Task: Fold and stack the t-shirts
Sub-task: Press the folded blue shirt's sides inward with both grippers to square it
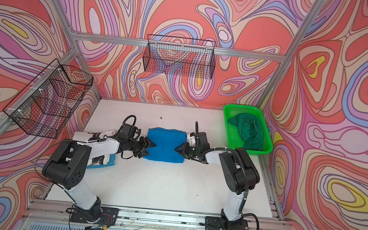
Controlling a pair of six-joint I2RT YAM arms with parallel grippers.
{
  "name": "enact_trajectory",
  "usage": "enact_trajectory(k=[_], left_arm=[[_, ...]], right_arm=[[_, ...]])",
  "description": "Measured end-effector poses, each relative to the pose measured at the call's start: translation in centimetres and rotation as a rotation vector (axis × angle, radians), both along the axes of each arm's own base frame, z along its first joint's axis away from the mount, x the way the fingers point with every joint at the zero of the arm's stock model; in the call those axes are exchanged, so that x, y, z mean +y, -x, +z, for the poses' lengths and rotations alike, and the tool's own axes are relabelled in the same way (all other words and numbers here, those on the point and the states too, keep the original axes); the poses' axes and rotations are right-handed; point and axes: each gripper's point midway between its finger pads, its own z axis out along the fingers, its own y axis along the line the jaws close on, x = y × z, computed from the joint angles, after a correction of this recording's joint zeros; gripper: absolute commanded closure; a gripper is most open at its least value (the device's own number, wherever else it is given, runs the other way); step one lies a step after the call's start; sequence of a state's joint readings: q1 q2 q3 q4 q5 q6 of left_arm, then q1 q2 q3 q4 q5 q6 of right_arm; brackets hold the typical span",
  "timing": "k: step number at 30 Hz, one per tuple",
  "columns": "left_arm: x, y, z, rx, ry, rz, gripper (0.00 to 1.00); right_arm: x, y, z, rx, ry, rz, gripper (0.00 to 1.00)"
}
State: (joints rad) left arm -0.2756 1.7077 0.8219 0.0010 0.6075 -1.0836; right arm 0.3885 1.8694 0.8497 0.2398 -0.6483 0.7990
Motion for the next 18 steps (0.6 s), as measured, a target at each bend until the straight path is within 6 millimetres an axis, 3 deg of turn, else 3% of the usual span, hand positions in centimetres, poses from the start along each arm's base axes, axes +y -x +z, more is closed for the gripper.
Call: enact_trajectory(k=[10, 13, 18], left_arm=[[0.0, 0.4, 0.1, -0.045, 0.046, -0.013, 0.32], [0.0, 1.7, 0.1, -0.044, 0.043, -0.021, 0.32], [-0.4, 5.9, 0.0, -0.030, 0.019, -0.060, 0.32]], right_arm=[[-0.2, 0.9, -0.2, -0.007, -0.018, 0.002, 0.62], [-0.7, 2.0, -0.3, 0.005, -0.016, -0.002, 0.62], [-1.3, 5.2, -0.3, 0.030, -0.008, 0.008, 0.62]])
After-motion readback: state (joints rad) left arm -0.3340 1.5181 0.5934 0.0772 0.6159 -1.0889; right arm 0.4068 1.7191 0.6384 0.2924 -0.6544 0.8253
